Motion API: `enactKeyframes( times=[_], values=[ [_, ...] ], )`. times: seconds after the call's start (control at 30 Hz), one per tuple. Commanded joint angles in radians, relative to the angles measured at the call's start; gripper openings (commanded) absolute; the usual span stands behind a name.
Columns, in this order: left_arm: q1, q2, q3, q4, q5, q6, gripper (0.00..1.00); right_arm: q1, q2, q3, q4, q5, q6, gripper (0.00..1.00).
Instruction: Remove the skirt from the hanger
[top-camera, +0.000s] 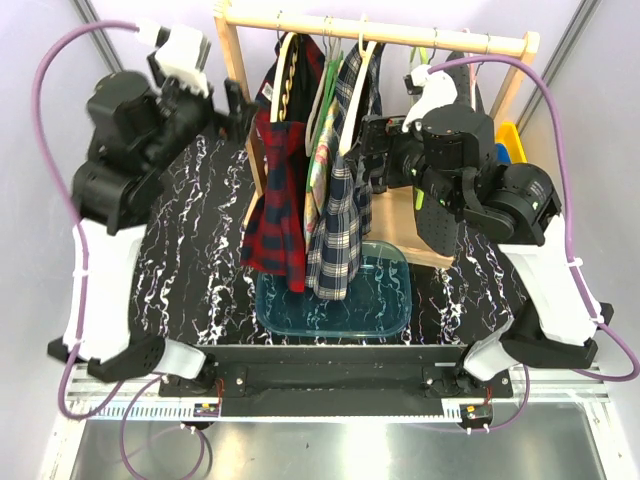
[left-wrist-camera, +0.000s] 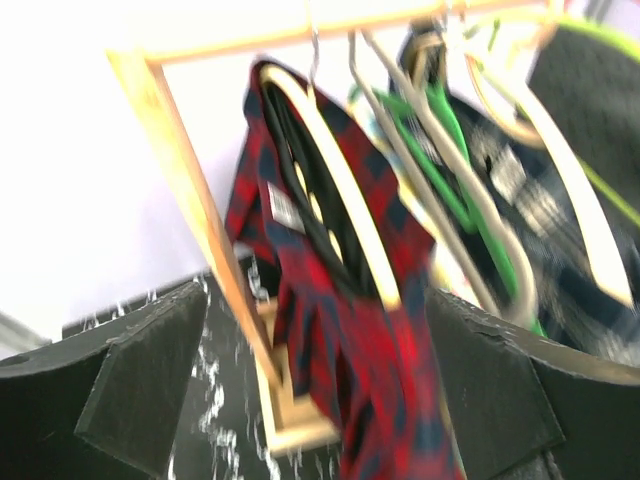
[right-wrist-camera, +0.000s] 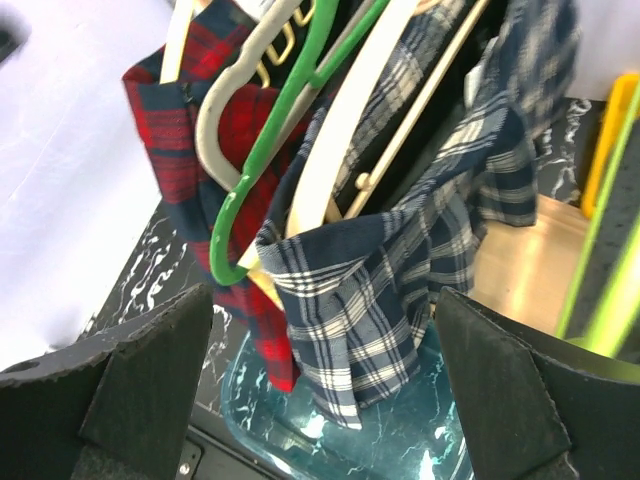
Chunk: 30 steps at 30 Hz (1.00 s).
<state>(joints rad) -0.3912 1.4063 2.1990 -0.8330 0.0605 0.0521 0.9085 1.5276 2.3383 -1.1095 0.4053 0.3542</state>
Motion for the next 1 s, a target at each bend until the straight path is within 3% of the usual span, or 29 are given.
enactKeyframes(
  times=[0.0,0.1,0.27,0.97],
  values=[
    [-0.001,0.088,0.056,0.19,-0.041,-0.049,0.91,-0.002,-0.061,-0.063,0.085,-0.077,-0.029,1.0],
    [-0.001,0.164,0.117,0.216,-0.013,-0.089,0.88,-0.003,-0.176,-0.221,0.186,-0.102,-0.067,1.0],
    [-0.001,0.24,0.179,0.253,0.021,-0.124,0.83,-0.002,-0.418,-0.56,0.529,-0.163,-0.098,1.0],
    [-0.014,0.376,0.123,0.307,0.038,-0.123,0.73,-0.002,-0.475,-0.542,0.491,-0.092,-0.083,0.91]
  ],
)
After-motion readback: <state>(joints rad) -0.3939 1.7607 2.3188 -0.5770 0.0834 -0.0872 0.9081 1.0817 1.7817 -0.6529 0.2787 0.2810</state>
